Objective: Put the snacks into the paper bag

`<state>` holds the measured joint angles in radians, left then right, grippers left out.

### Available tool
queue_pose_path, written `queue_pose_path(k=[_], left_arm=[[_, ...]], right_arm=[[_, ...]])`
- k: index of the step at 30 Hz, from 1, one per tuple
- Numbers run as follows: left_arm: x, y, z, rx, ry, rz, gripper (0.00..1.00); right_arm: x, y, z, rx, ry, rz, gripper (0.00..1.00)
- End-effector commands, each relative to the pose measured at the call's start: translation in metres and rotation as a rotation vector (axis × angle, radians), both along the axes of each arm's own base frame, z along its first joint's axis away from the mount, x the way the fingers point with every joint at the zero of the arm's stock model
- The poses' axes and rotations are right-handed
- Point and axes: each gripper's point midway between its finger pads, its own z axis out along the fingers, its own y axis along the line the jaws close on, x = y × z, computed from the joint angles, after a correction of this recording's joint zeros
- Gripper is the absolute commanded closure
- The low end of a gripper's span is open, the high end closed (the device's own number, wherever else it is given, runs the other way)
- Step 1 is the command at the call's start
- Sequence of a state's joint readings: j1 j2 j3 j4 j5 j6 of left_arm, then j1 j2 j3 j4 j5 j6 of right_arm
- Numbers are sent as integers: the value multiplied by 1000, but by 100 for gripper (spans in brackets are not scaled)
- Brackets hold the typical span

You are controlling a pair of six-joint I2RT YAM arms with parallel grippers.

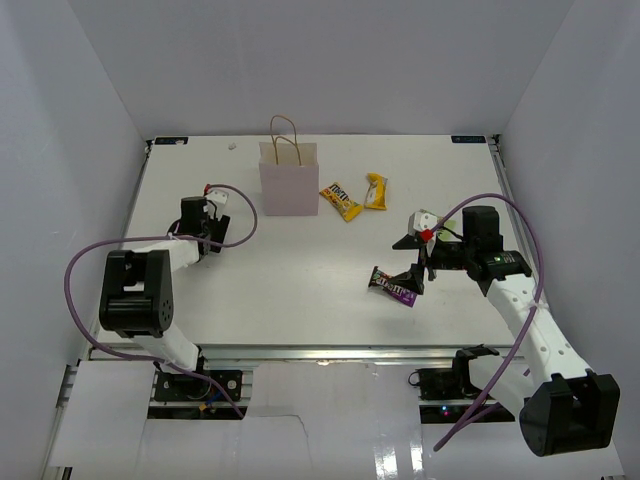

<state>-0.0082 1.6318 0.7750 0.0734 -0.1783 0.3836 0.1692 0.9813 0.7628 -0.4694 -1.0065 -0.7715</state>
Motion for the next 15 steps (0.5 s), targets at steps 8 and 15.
queue_pose_path(k=[8, 15], left_arm=[[1, 1, -3, -3, 43, -8, 56], [2, -10, 9, -79, 0, -6, 82]], right_arm=[[2, 0, 11, 18, -64, 14, 11], [4, -1, 10, 16, -61, 5, 11]])
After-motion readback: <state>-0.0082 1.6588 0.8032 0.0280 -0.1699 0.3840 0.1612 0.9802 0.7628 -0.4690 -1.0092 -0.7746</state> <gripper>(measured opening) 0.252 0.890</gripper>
